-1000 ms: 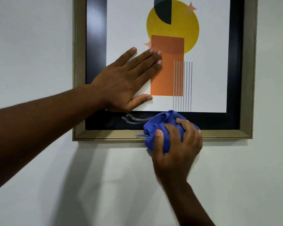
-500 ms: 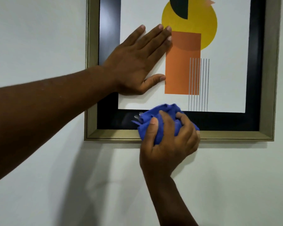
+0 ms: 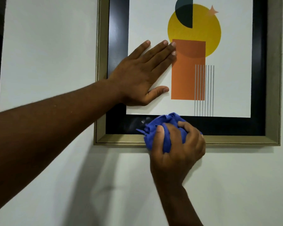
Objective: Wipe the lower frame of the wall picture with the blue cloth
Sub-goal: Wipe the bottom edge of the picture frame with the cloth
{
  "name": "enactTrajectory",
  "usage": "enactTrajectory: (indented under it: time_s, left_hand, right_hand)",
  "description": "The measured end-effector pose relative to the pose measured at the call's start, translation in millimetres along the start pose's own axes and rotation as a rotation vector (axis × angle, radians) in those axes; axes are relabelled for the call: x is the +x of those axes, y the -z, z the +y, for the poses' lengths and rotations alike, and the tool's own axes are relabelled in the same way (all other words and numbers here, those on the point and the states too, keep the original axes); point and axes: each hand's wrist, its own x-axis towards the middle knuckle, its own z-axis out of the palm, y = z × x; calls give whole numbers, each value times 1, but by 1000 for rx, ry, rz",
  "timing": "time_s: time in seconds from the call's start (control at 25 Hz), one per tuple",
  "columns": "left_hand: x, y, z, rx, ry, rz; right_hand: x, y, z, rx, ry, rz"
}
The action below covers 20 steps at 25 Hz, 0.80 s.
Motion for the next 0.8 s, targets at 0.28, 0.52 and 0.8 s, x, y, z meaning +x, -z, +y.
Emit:
enactTrajectory:
  time_s: [0.28, 0.52, 0.8]
  left_hand:
    - [1, 0, -2, -17, 1, 8]
    - [0, 1, 0, -13, 4, -28]
    - [0, 5, 2, -12, 24, -47]
  right_hand:
    - [-26, -23, -56, -8, 173, -158]
    - [2, 8, 19, -56, 153, -13]
    - [-34, -21, -74, 38, 174, -194]
